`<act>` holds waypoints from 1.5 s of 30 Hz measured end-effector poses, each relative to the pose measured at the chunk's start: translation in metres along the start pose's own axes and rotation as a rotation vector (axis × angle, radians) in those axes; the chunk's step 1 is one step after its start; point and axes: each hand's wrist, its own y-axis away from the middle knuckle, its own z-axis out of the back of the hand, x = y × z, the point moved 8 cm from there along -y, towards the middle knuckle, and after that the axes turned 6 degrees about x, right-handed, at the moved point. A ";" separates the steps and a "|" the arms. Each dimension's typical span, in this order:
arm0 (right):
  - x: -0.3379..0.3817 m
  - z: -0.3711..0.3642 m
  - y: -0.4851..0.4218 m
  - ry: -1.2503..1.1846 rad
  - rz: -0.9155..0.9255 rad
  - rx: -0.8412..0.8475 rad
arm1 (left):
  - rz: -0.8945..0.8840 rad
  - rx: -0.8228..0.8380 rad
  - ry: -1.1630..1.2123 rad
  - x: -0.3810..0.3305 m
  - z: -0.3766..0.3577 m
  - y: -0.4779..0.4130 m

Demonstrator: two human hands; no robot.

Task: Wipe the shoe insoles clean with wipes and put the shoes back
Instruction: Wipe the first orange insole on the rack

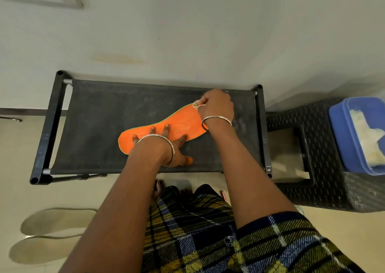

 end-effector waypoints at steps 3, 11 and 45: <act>0.030 -0.022 0.009 0.055 0.175 0.141 | 0.012 -0.007 0.005 -0.002 0.000 0.000; -0.008 0.005 -0.002 -0.037 -0.043 -0.041 | 0.009 0.005 0.041 -0.004 0.002 0.010; 0.018 -0.030 0.005 0.035 0.154 0.240 | 0.051 -0.019 0.011 -0.035 0.004 0.008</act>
